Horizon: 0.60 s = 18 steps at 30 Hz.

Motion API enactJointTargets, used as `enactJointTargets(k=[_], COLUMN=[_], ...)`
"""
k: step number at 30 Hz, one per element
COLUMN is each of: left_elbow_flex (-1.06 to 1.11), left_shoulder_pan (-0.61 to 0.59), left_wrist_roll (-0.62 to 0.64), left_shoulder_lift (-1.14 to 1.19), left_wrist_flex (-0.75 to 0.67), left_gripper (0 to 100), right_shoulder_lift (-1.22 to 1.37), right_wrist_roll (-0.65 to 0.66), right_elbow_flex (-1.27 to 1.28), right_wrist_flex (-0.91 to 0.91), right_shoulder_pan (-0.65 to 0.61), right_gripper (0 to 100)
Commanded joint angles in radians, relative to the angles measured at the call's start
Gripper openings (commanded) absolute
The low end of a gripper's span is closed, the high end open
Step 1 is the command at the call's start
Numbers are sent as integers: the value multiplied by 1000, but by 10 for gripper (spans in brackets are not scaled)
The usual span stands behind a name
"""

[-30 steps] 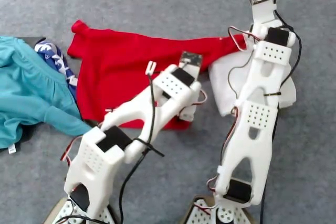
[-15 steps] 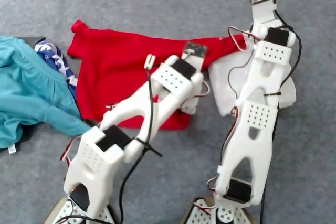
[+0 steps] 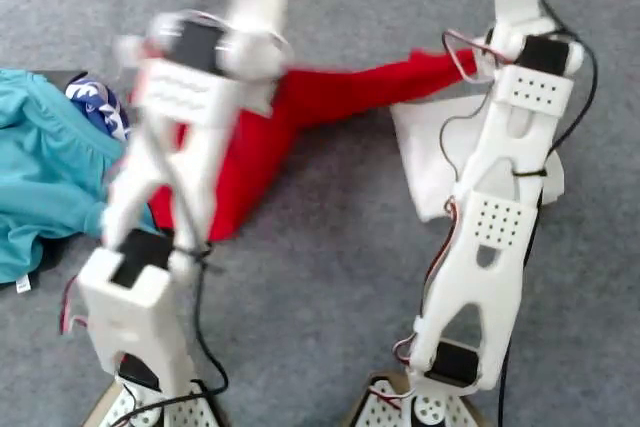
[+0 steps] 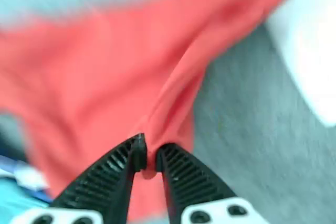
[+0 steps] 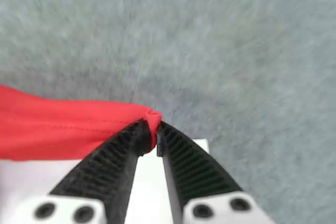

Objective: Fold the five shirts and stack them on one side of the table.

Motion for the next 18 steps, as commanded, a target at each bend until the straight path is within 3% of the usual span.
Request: enactJointTargets(k=[1,10,18], left_elbow_flex=[-213,-321,-236], left_shoulder_pan=[-97,-308,-521], left_wrist_roll=[-107,-112,-115], left_shoulder_lift=[-137,-448,-761], left_wrist_flex=[15,15,15], left_gripper=[29,29,29], right_shoulder_lift=[-285,-812,-1133], right_wrist_roll=[-20,-74,-74], right_elbow_flex=[-41,-38,-36], right_wrist_flex=[46,133,78], right_shoulder_pan=[-69,-143,-224], right_gripper=[14,14,14])
